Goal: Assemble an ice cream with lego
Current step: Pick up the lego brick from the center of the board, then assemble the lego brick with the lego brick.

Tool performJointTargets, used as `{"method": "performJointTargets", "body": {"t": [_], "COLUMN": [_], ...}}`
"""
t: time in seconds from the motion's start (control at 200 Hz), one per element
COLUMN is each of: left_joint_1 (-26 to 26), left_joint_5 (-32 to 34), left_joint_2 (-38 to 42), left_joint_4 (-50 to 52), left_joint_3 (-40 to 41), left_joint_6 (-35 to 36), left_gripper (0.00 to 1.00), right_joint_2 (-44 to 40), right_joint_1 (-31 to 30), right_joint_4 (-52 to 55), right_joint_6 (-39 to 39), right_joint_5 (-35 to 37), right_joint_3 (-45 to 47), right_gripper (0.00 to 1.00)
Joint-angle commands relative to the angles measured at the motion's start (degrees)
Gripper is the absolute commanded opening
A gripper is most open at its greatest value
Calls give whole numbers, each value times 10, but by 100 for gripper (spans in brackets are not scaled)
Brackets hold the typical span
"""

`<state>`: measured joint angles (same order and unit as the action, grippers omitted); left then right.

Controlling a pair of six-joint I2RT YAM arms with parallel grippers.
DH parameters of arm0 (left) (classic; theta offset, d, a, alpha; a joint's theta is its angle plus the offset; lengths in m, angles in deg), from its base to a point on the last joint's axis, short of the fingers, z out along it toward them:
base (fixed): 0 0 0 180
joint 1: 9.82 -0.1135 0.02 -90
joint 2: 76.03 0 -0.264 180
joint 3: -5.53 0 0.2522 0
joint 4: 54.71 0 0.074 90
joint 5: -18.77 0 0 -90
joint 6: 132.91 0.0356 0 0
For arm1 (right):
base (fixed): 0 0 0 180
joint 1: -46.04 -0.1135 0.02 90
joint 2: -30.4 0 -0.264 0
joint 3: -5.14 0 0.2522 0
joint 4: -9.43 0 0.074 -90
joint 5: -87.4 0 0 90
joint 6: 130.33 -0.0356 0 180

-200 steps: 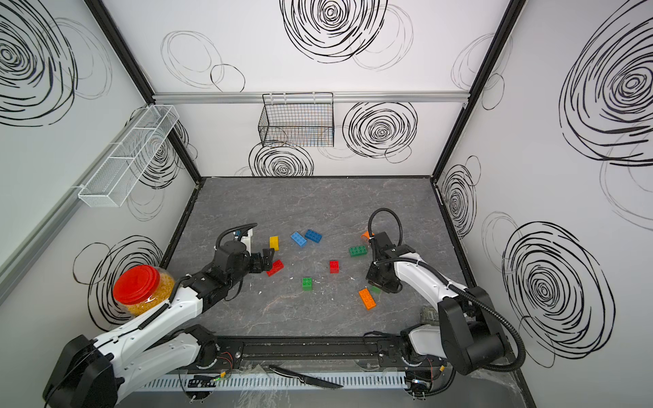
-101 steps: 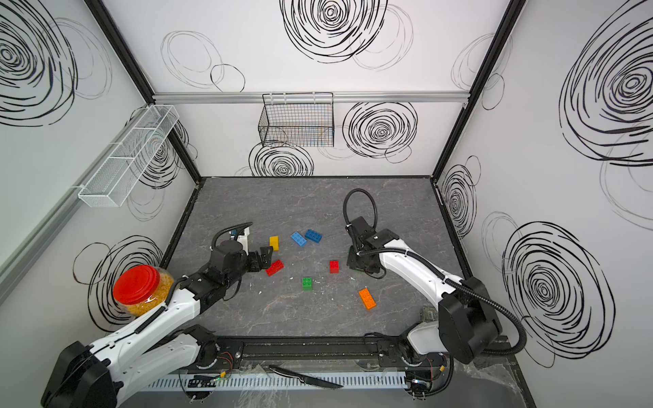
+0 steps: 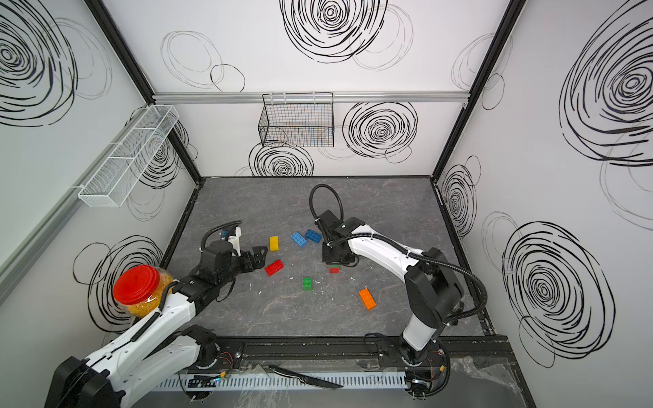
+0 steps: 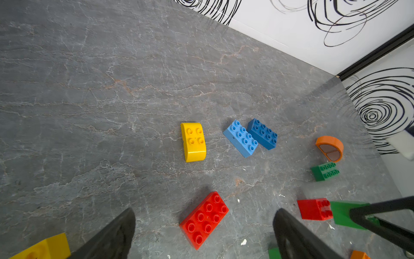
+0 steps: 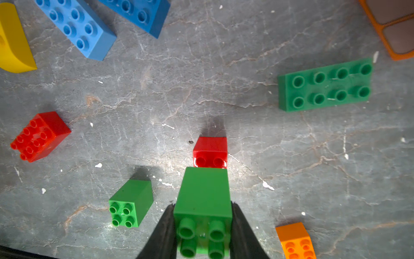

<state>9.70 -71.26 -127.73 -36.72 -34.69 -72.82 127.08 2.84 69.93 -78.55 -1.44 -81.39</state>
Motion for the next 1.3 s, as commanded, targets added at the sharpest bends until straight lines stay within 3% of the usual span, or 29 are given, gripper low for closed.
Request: {"method": "performJointTargets", "body": {"t": [0.0, 1.291], "left_joint_1": [-4, -7], "left_joint_5": [-21, -15], "left_joint_2": [-3, -4], "left_joint_4": [-3, 10], "left_joint_3": [1, -6], "left_joint_6": [-3, 0], "left_gripper": [99, 99], "right_joint_2": [11, 69], "right_joint_1": [-3, 20], "right_joint_4": [31, 36], "right_joint_6": [13, 30], "right_joint_5": [9, -9], "right_joint_3": [-23, 0], "right_gripper": [25, 25]}}
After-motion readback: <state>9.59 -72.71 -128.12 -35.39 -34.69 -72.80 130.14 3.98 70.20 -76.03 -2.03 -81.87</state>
